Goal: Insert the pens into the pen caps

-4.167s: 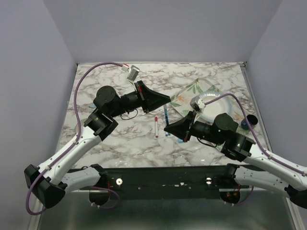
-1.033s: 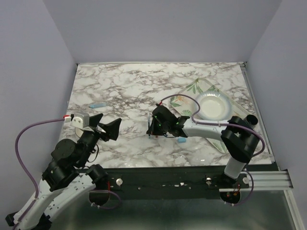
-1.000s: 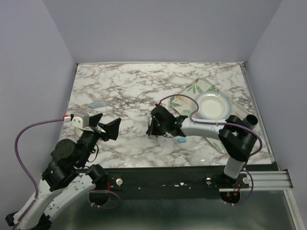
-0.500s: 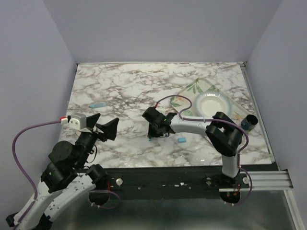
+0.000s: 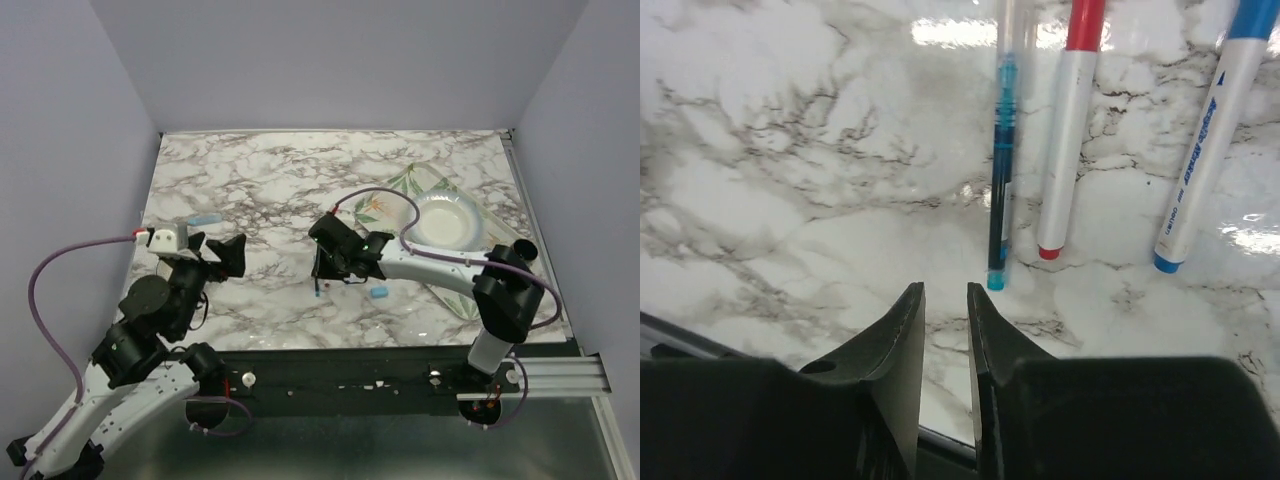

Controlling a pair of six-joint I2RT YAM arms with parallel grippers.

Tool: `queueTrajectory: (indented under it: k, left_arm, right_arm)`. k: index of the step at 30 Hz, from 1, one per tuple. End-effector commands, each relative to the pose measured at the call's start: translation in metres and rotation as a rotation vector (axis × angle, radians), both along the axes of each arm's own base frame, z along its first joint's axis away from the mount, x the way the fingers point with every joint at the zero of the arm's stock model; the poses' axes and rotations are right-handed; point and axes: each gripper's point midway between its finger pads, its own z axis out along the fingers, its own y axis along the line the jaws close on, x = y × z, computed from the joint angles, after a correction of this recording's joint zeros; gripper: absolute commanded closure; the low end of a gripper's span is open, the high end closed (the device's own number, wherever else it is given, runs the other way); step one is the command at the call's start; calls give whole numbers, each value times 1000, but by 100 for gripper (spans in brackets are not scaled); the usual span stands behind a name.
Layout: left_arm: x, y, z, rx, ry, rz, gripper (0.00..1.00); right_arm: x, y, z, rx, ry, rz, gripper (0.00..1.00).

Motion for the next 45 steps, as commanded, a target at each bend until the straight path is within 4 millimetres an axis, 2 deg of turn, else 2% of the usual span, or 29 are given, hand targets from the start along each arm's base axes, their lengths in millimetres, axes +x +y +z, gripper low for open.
queueTrajectory:
  k: [1,2,3,5,6,7,8,10,11,12,14,15,16,17,19,20,21,23,26,27,28,29,30,31,33,34,36,40,45]
  left_arm:
    - [23,5,-12,20,159,164,1]
    - [33,-2,-22,60,215,193,1]
    - [38,-4,-16,19,231,224,1]
    - [52,-5,-29,62,288,305,1]
    - [58,-7,-23,27,293,321,1]
    - [62,-15,-24,15,314,296,1]
    - [74,-13,-32,11,351,329,1]
    - [90,-12,-31,-93,402,341,1]
    - [104,-8,-45,-134,473,352,1]
    - [113,1,-48,-191,496,397,2]
    - [121,17,-64,-353,576,541,5]
    - [135,38,-71,-416,611,664,9]
    - [124,49,-91,-430,724,754,9]
    - [130,54,-97,-495,767,803,9]
    - [150,57,-113,-555,861,835,9]
    - [156,59,-130,-567,915,879,9]
    - [165,59,-129,-644,916,909,10]
    - [173,73,-151,-691,969,1026,11]
    - [193,88,-160,-797,978,1129,14]
    - [197,92,-181,-788,1026,1189,17]
    - [200,93,-177,-814,1043,1232,17]
    - [204,103,-181,-827,1062,1260,18]
    - [211,104,-199,-809,1112,1286,18]
    - [222,106,-193,-818,1101,1273,18]
    - [232,109,-212,-808,1140,1304,20]
    - [239,111,-209,-817,1128,1307,21]
    - [244,116,-223,-810,1138,1361,22]
    - [258,124,-230,-802,1130,1401,25]
    - [251,134,-248,-788,1143,1474,28]
  right_arm:
    - [-12,-5,55,116,-96,77,70]
    - [-14,-6,65,140,-113,91,68]
    - [-16,-8,72,155,-135,113,66]
    - [-22,-14,97,226,-188,138,61]
    - [-25,-18,105,242,-209,147,60]
    - [-26,-22,110,252,-225,147,59]
    - [-31,-30,117,272,-247,152,53]
    - [-36,-38,123,286,-275,161,46]
    - [-38,-42,127,299,-287,160,39]
    - [-43,-50,129,311,-302,161,35]
    - [-45,-58,134,328,-325,150,27]
    - [-49,-65,137,342,-341,147,25]
    - [-48,-68,139,346,-353,137,24]
    - [-49,-71,141,352,-362,137,23]
    - [-53,-77,147,370,-382,139,22]
    - [-54,-79,150,375,-390,137,22]
    - [-54,-81,151,374,-400,140,21]
    - [-56,-83,157,384,-415,148,22]
    - [-55,-89,162,375,-432,135,22]
    - [-54,-90,163,369,-440,135,22]
    - [-54,-92,162,363,-442,133,22]
    - [-53,-94,164,360,-453,123,22]
    - [-53,-96,165,354,-462,125,22]
    - [-52,-97,166,351,-466,123,22]
    - [-51,-102,168,345,-486,112,22]
    - [-50,-103,168,344,-494,109,22]
    - [-48,-105,171,337,-518,107,22]
    - [-43,-106,177,319,-547,106,22]
    - [-40,-103,182,300,-559,123,22]
